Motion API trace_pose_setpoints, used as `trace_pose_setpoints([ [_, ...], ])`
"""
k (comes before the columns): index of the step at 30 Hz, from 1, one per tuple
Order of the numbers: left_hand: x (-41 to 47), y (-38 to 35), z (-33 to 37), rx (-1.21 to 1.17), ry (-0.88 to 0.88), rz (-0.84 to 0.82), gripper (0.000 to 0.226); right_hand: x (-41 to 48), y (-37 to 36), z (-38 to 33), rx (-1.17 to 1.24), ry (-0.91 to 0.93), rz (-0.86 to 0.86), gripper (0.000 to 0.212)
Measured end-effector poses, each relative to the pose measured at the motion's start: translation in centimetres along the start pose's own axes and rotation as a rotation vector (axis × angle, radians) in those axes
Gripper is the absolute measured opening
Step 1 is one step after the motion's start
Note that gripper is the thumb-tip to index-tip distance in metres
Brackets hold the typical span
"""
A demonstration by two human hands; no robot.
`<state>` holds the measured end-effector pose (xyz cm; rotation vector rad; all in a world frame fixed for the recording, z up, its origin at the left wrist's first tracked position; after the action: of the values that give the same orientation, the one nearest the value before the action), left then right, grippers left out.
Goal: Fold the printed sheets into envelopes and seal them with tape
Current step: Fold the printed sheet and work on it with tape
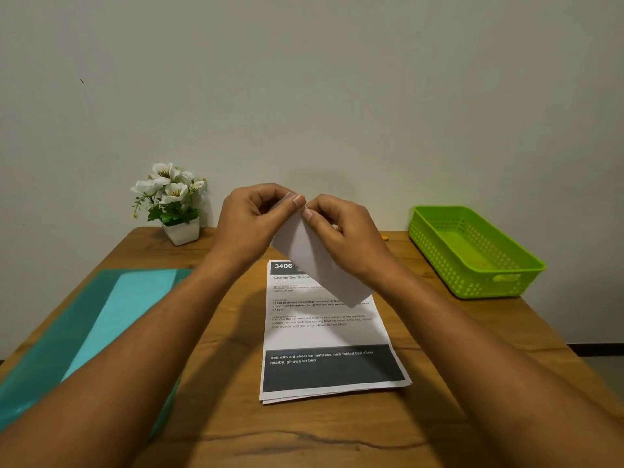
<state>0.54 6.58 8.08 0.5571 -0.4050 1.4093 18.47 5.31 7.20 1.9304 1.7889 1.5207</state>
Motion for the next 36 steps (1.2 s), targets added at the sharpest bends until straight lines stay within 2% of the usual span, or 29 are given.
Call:
trace_pose_setpoints([
  [8, 0.1, 1.6, -1.2, -0.198, 0.105, 0.204, 0.017, -2.3, 1.0, 4.2, -0.047, -0.098, -0.127, 0.019],
  [13, -0.6, 2.3, -2.7, -0.218, 0.171, 0.255, 0.015, -3.8, 1.1, 7.2, -0.051, -0.162, -0.158, 0.026],
  [19, -2.3, 2.2, -5.3, -0.197, 0.295, 0.343, 0.015, -5.0, 1.6, 9.0, 0.132, -0.290, -0.111, 0.019],
  [23, -4.0, 1.9, -6.8, -0.096, 0.434, 0.250, 0.017, -5.6, 1.2, 10.5, 0.220, -0.453, -0.035, 0.017],
  [27, -5.7, 0.9, -8.4, -0.077, 0.540, 0.177, 0.006, -6.3, -0.1, 12.4, 0.211, -0.623, 0.001, 0.014],
  [30, -6.3, 0.5, -10.5, 0.261, 0.490, 0.053, 0.014, -6.8, -1.2, 13.8, 0.113, -0.684, 0.016, 0.025],
  [32, -6.6, 0.1, -11.4, 0.459, 0.376, -0.038, 0.024, -6.7, -1.7, 14.6, 0.015, -0.685, 0.012, 0.025],
  [34, -6.8, -0.5, -11.8, 0.549, 0.275, -0.166, 0.033, -6.5, -1.9, 15.0, -0.107, -0.681, -0.013, 0.021],
  [36, -7.0, -1.0, -12.5, 0.632, 0.258, -0.333, 0.042, -6.5, -2.0, 15.2, -0.237, -0.685, -0.047, 0.022],
])
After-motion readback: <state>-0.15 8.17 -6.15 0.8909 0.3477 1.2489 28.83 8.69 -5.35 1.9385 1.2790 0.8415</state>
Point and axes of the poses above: each hand's wrist, its own x-axis towards the middle knuckle, its own y-axis out of the back of the hand, z = x × y, the point moved 1 cm from there along x, towards the middle knuckle, and after that the axes turned 12 degrees about -x, right-handed, at the moved point
